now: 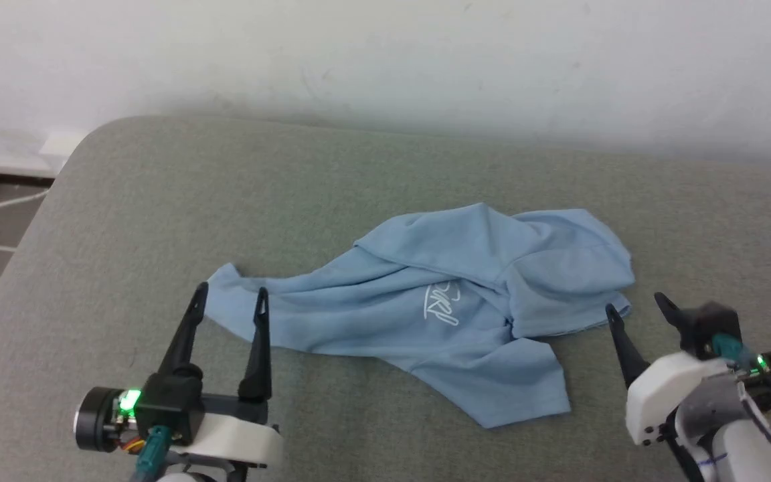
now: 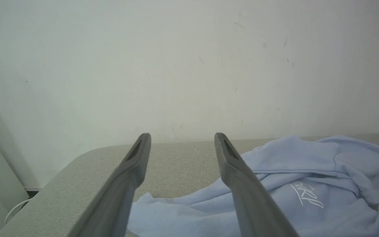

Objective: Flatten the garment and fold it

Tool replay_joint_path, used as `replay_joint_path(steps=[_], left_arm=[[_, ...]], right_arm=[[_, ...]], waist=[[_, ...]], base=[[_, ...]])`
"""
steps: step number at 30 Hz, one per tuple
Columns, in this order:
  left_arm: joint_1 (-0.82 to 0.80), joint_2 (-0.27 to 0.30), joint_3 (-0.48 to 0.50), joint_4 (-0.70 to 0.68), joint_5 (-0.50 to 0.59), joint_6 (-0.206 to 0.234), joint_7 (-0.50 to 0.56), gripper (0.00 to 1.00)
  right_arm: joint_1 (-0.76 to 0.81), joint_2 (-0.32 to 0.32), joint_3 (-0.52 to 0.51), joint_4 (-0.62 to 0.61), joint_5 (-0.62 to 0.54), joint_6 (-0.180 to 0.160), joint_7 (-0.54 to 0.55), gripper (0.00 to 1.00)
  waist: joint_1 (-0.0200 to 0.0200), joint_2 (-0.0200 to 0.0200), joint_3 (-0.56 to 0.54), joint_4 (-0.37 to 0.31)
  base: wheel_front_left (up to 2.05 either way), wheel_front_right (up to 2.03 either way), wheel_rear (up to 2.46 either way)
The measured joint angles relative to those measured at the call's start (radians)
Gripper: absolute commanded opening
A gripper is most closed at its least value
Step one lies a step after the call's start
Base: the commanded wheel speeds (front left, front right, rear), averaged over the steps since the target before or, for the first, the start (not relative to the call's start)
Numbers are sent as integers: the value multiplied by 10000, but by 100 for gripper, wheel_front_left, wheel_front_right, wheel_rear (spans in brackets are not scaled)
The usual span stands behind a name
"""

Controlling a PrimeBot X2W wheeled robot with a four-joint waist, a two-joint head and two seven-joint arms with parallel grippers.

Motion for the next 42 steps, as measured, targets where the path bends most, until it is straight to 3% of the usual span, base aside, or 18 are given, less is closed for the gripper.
replay_joint_path(steps=[6,11,20,22,33,42], left_arm=[[7,-514,13,42,349,-265,0,100],[-167,-851,104,161,412,-451,0,100],[-306,-1183,297,332,504,-713,0,100],[-306,-1212,370,359,508,-765,0,100],[-284,-1304,616,604,754,-1055,0,100],[-63,-1384,665,656,782,-1156,0,100]], right_arm=[[-1232,-1185,487,734,1336,0,3231,100],[-2248,-1860,497,1624,1645,0,4974,100],[-2874,-1918,291,3005,1720,-10,5494,100],[-2945,-1918,332,3160,1720,-12,5425,0],[-2609,-1787,362,2807,2173,-2,4341,0],[-1401,-1827,-1093,-299,3158,-2,4746,0]], waist=[[1,0,331,466],[2,0,648,890],[1,0,1075,1626],[1,0,1141,1694],[1,0,893,985],[0,0,423,98]], base=[[0,0,0],[0,0,0],[0,0,0],[0,0,0],[0,0,0],[0,0,0]])
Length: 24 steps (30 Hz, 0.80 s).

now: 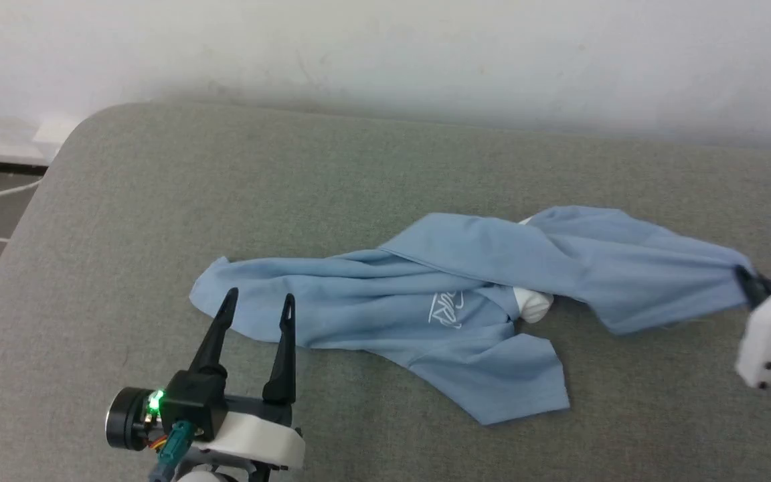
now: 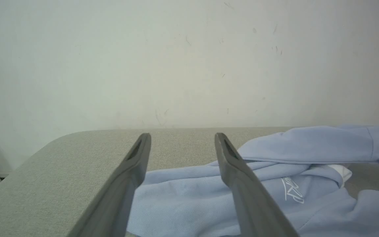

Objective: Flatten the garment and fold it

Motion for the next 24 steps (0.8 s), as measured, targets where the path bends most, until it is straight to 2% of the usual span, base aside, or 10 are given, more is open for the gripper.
replay_joint_path(steps=[3,6,13,14,15,16,20,24], left_arm=[[35,-25,13,-6,0,0,0,100],[45,-33,107,-35,-2,-25,0,100],[6,-44,278,-4,-2,-157,0,100],[-11,-48,284,0,-2,-159,0,100],[-17,-54,280,8,-2,-161,0,100],[-26,-61,274,25,-2,-176,0,100],[-40,-82,242,75,-2,-251,0,100],[-31,-109,234,94,-48,-383,0,100]], right_arm=[[521,-272,-757,-851,-384,0,514,0],[1023,-384,-1496,-1206,-625,0,991,0],[1617,-364,-2711,-347,-1179,2,1183,0],[1615,-295,-2757,-199,-1252,2,1129,7],[1612,-224,-2761,-86,-1354,2,966,84],[1589,-125,-2767,17,-1438,0,746,100],[1282,242,-2495,136,-1471,0,-288,100],[866,552,-2061,-332,-1154,-8,-1693,100]], waist=[[-2,0,-115,-174],[-2,0,-118,-298],[-1,0,129,-422],[0,0,157,-436],[0,1,176,-456],[0,0,185,-478],[1,0,114,-554],[0,0,-76,-663]], base=[[0,0,0],[0,0,0],[0,0,0],[0,0,0],[0,0,0],[0,0,0],[0,0,0],[0,0,0]])
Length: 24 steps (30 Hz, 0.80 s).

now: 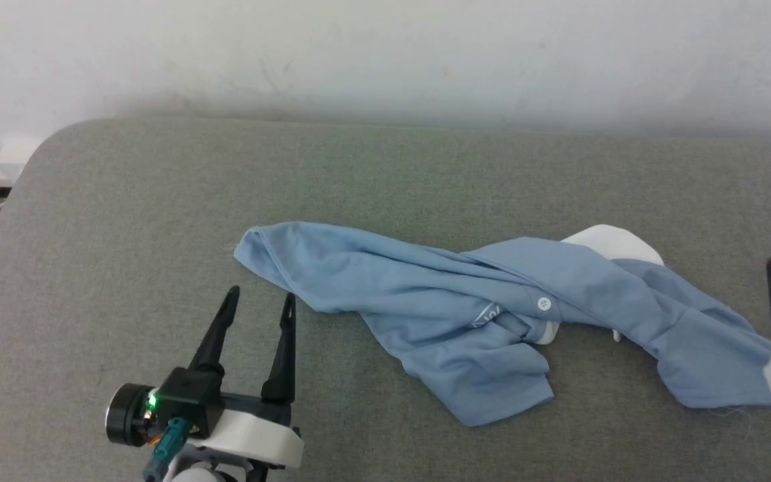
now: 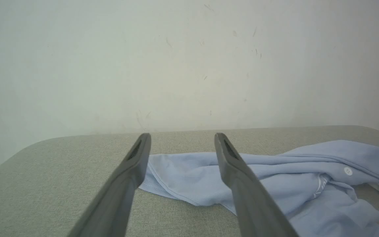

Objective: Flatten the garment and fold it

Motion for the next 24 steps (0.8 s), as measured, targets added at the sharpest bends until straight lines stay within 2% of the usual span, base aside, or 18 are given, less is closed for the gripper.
replay_joint_path(steps=[6,9,11,15,21,24], left_arm=[[42,-10,-351,138,-150,-387,-2,100],[37,71,-1129,809,-236,-681,107,100],[-12,138,-1747,1081,-236,-761,654,100],[-556,286,-3024,1158,-385,-840,2533,100],[-1748,777,-5033,888,-1555,-848,6566,100],[-2444,957,-5388,660,-1919,-848,7971,100]], right_arm=[[230,570,826,-1126,571,2,-2510,100],[680,1034,821,-1417,470,2,-3244,100],[940,1319,782,-1448,384,2,-3482,100],[1166,1599,702,-1335,222,0,-3638,100],[1138,1718,667,-1218,17,0,-3639,100],[1015,1739,757,-1185,-12,0,-3645,100]], waist=[[0,0,-250,-220],[0,0,-295,-348],[-1,0,-294,-440],[0,0,-169,-598],[0,0,207,-760],[1,0,442,-855]], base=[[0,0,0],[0,0,0],[0,0,0],[0,0,0],[0,0,0],[0,0,0]])
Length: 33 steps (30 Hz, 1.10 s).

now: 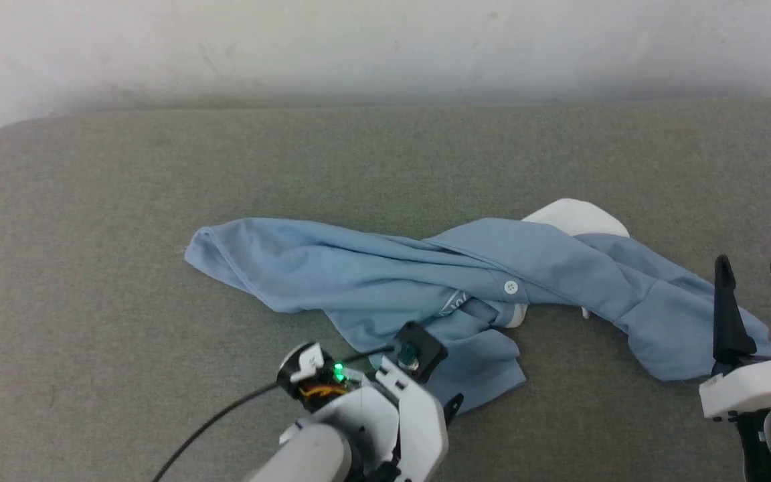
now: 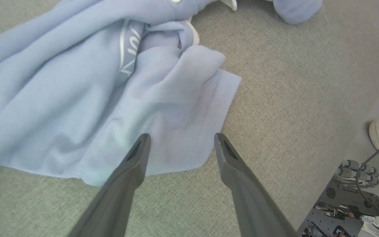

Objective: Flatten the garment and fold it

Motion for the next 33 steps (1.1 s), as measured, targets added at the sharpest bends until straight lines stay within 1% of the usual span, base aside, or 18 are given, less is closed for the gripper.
replay_joint_path(steps=[6,8,12,13,14,17,20,22,26,31,33], left_arm=[[-907,82,-368,73,-487,0,1772,100],[-1127,153,-585,167,-541,-2,2019,100],[-1573,313,-853,499,-619,-2,2165,100],[-1636,330,-913,568,-688,-2,2176,61],[-1705,364,-976,606,-734,-2,2203,0],[-1827,497,-1012,619,-1039,0,2159,0],[-1699,704,-865,566,-1154,27,1703,0],[-1365,903,-654,397,-1151,268,1267,0],[-445,1611,128,-378,-1172,1062,512,0],[662,2535,1628,-1592,-1319,2334,-339,0],[1181,2853,2307,-1914,-1521,2777,-612,0]], right_arm=[[-267,46,81,92,-56,0,-88,100],[-281,56,63,151,-61,0,-119,100],[-378,67,56,276,-148,0,-207,100],[-420,69,52,311,-151,0,-253,100],[-458,73,50,339,-161,0,-272,100],[-528,81,8,462,-230,0,-291,100],[-534,84,-73,585,-238,0,-339,100],[-532,84,-102,673,-251,0,-353,100],[-484,90,-169,832,-251,0,-376,100],[-312,90,-240,984,-249,0,-334,100],[-263,94,-215,1039,-249,0,-318,100]], waist=[[1,-1,531,-211],[1,0,718,-264],[1,0,1034,-345],[0,0,1092,-360],[0,0,1140,-374],[1,0,1195,-375],[1,0,1103,-320],[1,0,980,-259],[-1,0,664,-68],[-1,0,308,330],[-2,0,177,500]], base=[[0,0,0],[0,0,0],[0,0,0],[0,0,0],[0,0,0],[0,0,0],[0,0,0],[0,0,0],[0,0,0],[0,0,0],[0,0,0]])
